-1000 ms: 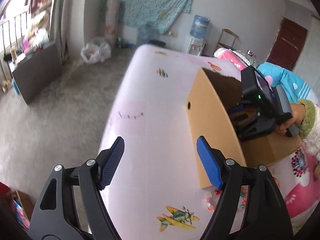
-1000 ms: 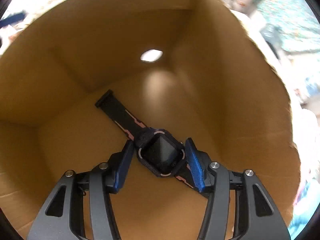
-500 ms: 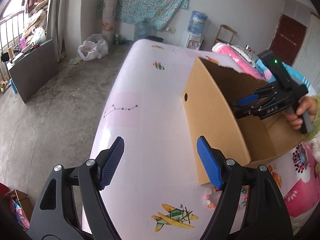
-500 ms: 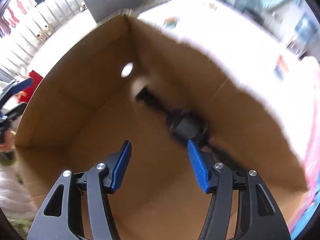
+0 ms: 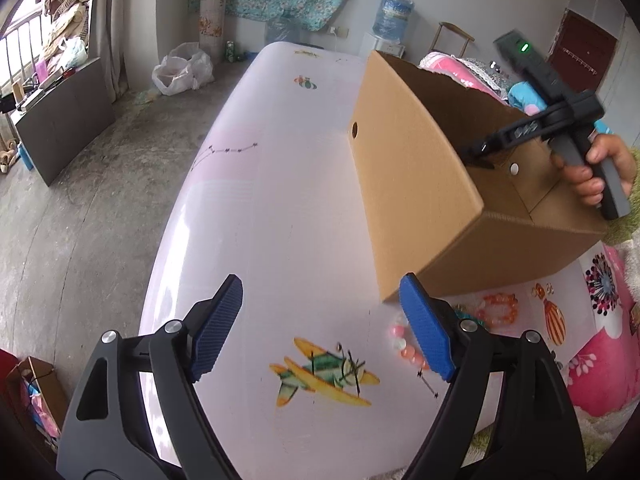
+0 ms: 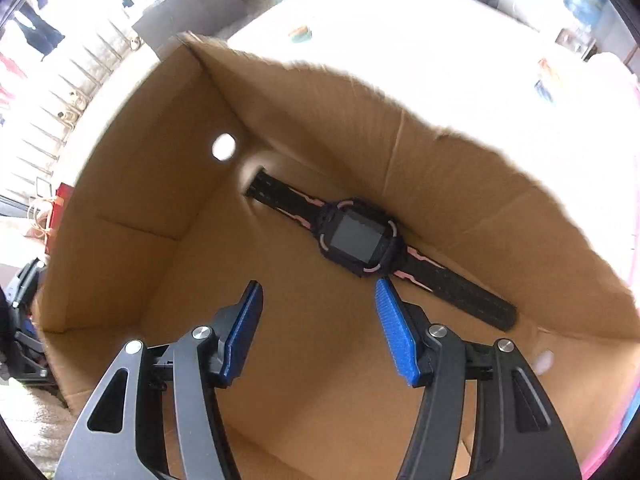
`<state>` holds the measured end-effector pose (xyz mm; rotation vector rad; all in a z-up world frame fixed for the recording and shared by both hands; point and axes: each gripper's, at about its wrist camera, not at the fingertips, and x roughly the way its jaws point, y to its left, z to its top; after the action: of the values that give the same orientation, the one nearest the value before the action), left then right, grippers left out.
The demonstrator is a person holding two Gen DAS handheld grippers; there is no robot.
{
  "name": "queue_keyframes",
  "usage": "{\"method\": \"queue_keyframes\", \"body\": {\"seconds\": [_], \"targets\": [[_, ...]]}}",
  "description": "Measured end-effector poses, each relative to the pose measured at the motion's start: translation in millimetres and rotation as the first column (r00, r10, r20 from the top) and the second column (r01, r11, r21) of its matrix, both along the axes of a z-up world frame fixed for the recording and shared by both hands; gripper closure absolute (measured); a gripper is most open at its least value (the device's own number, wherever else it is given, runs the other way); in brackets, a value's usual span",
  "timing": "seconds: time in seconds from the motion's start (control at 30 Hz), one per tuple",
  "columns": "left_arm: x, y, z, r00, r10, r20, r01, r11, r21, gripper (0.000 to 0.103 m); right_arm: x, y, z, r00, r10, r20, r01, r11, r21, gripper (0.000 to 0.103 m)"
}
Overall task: Organize jewelry
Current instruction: 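Withdraw both grippers up out of the box, then move both grippers toward the beaded bracelets beside the box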
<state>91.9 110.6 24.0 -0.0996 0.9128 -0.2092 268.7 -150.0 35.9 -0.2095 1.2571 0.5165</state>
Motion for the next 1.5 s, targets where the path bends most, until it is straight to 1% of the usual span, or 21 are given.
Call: {"method": "queue_keyframes", "body": {"seconds": [0.1,0.17,0.2,0.27,0.33,0.4,0.43,0.47,0.53,0.6,0.67,0.73,0.87,0.93,1.0,1.07,1.13,1.23,1.33,1.4,1.5], "targets": [[-11,-2,-3,1.0,-0.005,-0.012,0.005,1.0,0.012,0.024,-28,-1,40,0.994,-0.015,0.107,0.01,0.999,0.045,0.044],[-19,-6,-5,1.0,-0.018,-0.026,0.018,1.0,0.023,0.022,-64,-11,77,0.976,-0.048,0.212,0.024,0.993,0.114,0.028],[-22,-9,-6,0.999,-0.023,-0.032,0.024,0.999,0.029,0.022,-77,-19,90,0.966,-0.064,0.251,0.031,0.99,0.136,0.024],[-29,-16,-10,0.998,-0.04,-0.04,0.041,0.998,0.038,0.022,-123,-39,118,0.92,-0.117,0.375,0.054,0.983,0.173,0.014],[-35,-22,-14,0.997,-0.054,-0.048,0.056,0.997,0.045,0.021,-156,-28,129,0.876,-0.158,0.455,0.085,0.981,0.177,0.007],[-42,-29,-19,0.997,-0.063,-0.049,0.065,0.997,0.044,0.019,-189,-33,135,0.83,-0.202,0.519,0.126,0.976,0.18,0.007],[-43,-31,-21,0.997,-0.061,-0.048,0.063,0.997,0.046,0.017,-209,-37,131,0.81,-0.232,0.539,0.165,0.971,0.171,0.007],[-45,-34,-25,0.997,-0.056,-0.049,0.059,0.997,0.053,0.015,-212,-54,120,0.798,-0.252,0.547,0.199,0.968,0.155,0.007],[-46,-38,-32,0.997,-0.057,-0.057,0.06,0.997,0.056,0.014,-230,-58,95,0.778,-0.29,0.557,0.268,0.955,0.124,0.007],[-46,-42,-39,0.997,-0.05,-0.059,0.054,0.996,0.074,0.013,-252,-66,70,0.771,-0.371,0.518,0.317,0.929,0.193,0.007],[-44,-46,-41,0.998,-0.057,-0.04,0.061,0.992,0.11,0.012,-260,-63,39,0.772,-0.435,0.462,0.377,0.9,0.218,0.007],[-42,-52,-41,0.997,-0.071,-0.04,0.075,0.988,0.136,0.01,-266,-59,12,0.769,-0.478,0.425,0.451,0.876,0.17,0.007],[-43,-58,-44,0.996,-0.086,-0.033,0.09,0.984,0.154,0.008,-269,-25,-30,0.767,-0.45,0.457,0.506,0.863,0.001,0.007],[-44,-59,-45,0.995,-0.099,-0.028,0.102,0.979,0.174,0.008,-270,-12,-35,0.756,-0.432,0.492,0.517,0.855,-0.043,0.007],[-45,-62,-45,0.994,-0.106,-0.013,0.106,0.977,0.186,0.008,-276,-5,-33,0.741,-0.431,0.516,0.515,0.857,-0.023,0.007],[-45,-61,-46,0.996,-0.09,-0.012,0.09,0.979,0.184,0.008,-280,-2,-28,0.716,-0.441,0.541,0.493,0.868,0.056,0.007],[-46,-62,-46,0.997,-0.078,-0.013,0.079,0.978,0.195,0.007,-286,-3,-23,0.702,-0.462,0.542,0.464,0.874,0.144,0.007],[-45,-61,-46,0.997,-0.074,-0.013,0.075,0.978,0.192,0.007,-285,-8,-20,0.715,-0.468,0.52,0.421,0.881,0.214,0.007],[-46,-60,-46,0.998,-0.068,-0.011,0.069,0.979,0.193,0.007,-282,-10,-23,0.724,-0.465,0.51,0.418,0.883,0.212,0.007],[-46,-60,-46,0.999,-0.054,0.0,0.053,0.979,0.198,0.007,-281,-12,-24,0.724,-0.479,0.497,0.419,0.877,0.235,0.007],[-48,-63,-46,0.999,-0.051,0.007,0.048,0.977,0.209,0.007,-280,-15,-26,0.735,-0.504,0.453,0.407,0.863,0.301,0.007]]}}
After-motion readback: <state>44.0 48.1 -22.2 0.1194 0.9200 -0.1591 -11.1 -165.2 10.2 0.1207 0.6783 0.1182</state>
